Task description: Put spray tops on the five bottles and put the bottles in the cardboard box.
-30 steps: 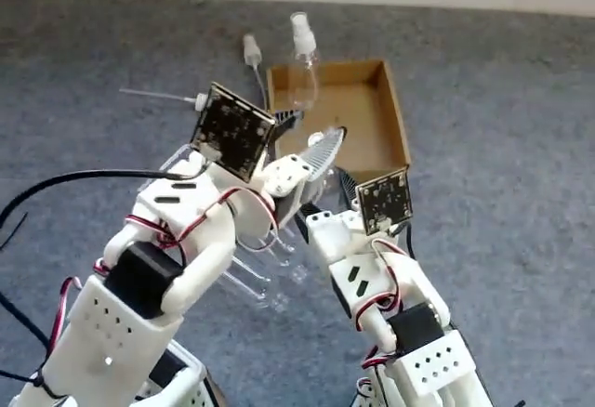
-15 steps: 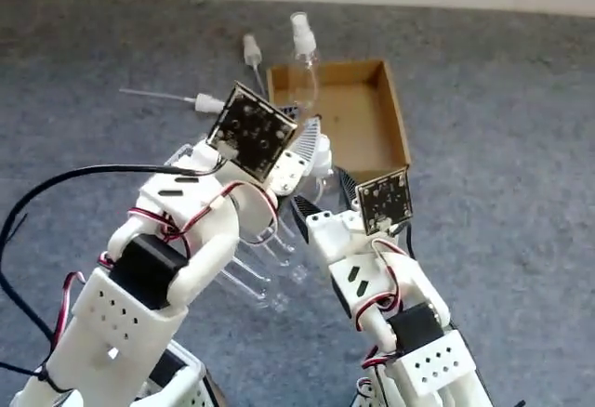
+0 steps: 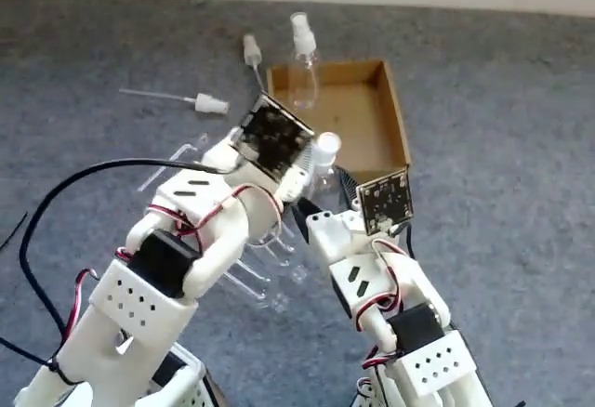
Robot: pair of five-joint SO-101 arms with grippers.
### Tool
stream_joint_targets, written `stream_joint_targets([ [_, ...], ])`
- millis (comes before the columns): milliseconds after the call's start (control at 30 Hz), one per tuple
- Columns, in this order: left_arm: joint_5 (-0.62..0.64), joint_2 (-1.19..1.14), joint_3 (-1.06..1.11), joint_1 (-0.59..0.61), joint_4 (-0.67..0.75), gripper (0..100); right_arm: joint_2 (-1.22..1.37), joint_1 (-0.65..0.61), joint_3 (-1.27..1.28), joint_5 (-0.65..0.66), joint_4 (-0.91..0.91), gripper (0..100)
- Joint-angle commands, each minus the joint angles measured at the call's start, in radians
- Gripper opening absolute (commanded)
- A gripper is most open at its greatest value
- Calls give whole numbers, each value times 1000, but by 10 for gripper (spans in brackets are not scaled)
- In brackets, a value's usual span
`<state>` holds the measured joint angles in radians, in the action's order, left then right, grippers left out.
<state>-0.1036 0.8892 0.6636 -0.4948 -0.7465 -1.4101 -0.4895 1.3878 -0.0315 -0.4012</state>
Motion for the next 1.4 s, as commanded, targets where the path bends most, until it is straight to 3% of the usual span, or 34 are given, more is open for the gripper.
stream_joint_targets([
  [0, -8, 5, -30, -19, 35, 67, -13, 5, -13, -3, 25, 5],
  [133, -9, 15, -107, 31, 20, 67, -8, 19, -21, -2, 25, 5],
  [300, -9, 99, -140, 145, -137, 67, 10, 120, -96, 71, 13, 5],
  [400, -11, 159, -68, 239, -242, 67, 139, 166, -254, 75, -38, 4],
  [500, -11, 216, 91, 314, -252, 67, 363, 203, -458, 68, -45, 4],
  [600, -6, 278, 280, 311, -178, 78, 579, 193, -642, 66, -47, 4],
  [800, -5, 438, 553, 225, 5, 213, 920, 84, -915, 66, -170, 4],
  [900, -5, 492, 588, 229, 29, 199, 1047, 25, -1047, 61, -288, 4],
  [1033, -3, 504, 595, 228, 34, 200, 1122, -15, -1168, -55, -369, 4],
  [1367, -3, 503, 604, 229, 89, 200, 1124, -140, -1221, -66, -515, 4],
])
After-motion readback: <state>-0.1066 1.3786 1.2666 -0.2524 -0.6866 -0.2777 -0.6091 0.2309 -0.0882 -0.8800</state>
